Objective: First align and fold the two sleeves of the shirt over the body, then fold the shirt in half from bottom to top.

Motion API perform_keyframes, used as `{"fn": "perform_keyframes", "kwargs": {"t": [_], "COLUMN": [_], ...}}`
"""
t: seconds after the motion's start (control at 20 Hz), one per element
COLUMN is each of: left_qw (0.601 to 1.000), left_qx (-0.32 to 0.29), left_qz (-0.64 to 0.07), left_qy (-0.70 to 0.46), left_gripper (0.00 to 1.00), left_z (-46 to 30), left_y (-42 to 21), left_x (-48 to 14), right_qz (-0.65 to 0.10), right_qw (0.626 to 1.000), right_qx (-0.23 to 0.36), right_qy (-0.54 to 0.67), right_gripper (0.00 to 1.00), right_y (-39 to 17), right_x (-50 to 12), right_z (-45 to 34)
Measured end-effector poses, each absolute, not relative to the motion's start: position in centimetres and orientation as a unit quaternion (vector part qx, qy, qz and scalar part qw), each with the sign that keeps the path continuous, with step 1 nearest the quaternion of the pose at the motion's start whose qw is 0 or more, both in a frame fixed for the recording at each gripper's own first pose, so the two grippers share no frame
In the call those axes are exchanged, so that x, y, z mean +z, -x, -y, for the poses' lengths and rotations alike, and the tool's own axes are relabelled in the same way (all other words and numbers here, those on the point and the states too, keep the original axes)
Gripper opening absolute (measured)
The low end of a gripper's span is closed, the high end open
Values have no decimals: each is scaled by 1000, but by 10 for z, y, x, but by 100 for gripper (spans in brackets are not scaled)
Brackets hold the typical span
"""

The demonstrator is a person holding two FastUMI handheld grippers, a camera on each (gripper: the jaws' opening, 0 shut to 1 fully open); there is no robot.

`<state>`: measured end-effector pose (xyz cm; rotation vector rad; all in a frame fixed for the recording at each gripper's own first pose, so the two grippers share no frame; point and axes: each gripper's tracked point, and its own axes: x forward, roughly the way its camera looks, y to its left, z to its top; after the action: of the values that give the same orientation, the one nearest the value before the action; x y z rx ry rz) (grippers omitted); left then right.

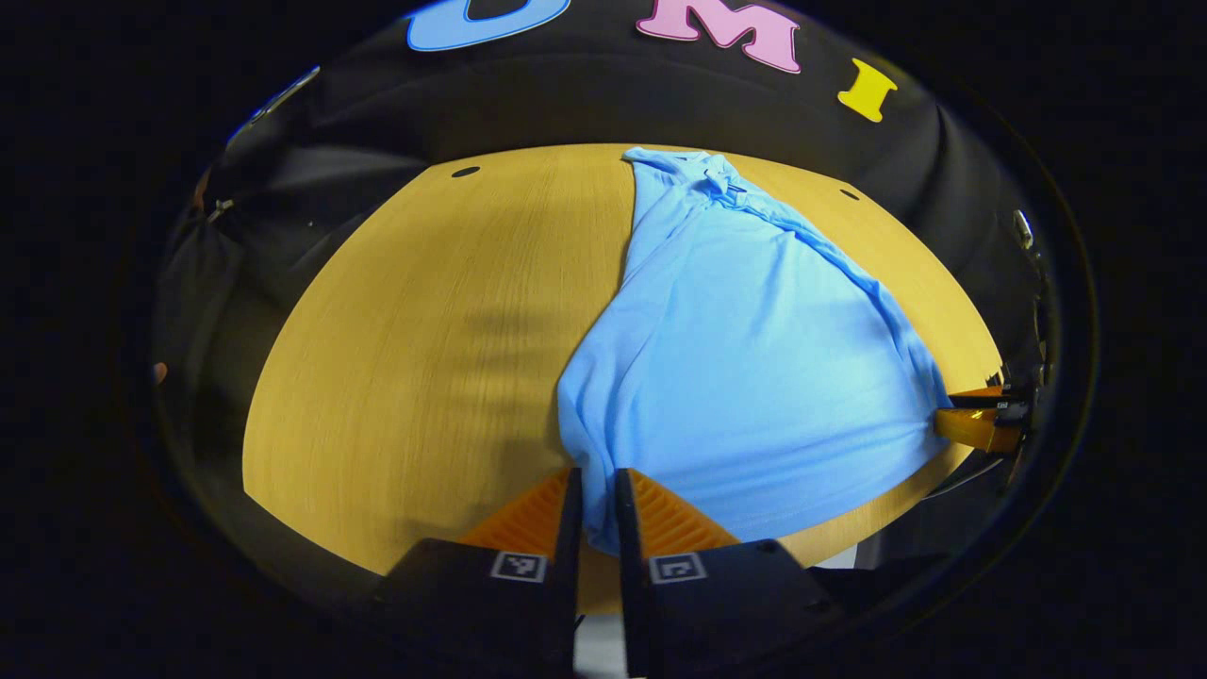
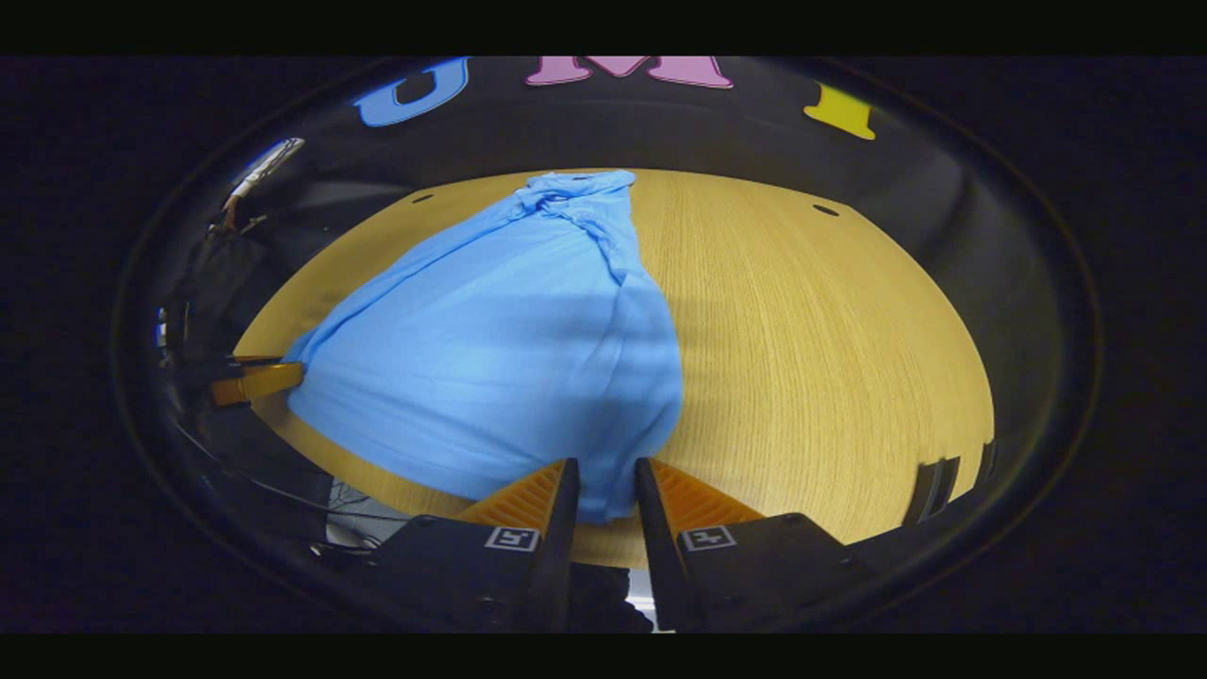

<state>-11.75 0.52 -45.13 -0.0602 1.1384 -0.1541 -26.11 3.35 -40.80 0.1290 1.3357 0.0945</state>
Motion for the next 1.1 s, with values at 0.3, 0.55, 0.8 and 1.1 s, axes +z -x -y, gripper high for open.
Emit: {"fn": "perform_keyframes", "kwargs": {"t": [0.3,0.55,0.8,1.1], "left_qw": [841,846,873,898], "left_qx": [-68,-70,-64,-56], "left_qz": [-536,-528,-481,-433], "left_qy": [26,31,59,60], "left_gripper": [7,6,6,6], "left_z": [-5,0,-3,-5], "left_y": [116,111,57,-53], "left_x": [-450,-436,-394,-373], "right_qz": [-604,-585,-529,-474], "right_qw": [792,804,841,872], "right_qx": [34,25,16,-3], "right_qy": [-82,-108,-114,-123], "right_gripper": [2,0,5,5], "right_y": [257,245,180,72], "right_x": [-406,-397,-367,-360], "right_z": [-35,-33,-19,6]}}
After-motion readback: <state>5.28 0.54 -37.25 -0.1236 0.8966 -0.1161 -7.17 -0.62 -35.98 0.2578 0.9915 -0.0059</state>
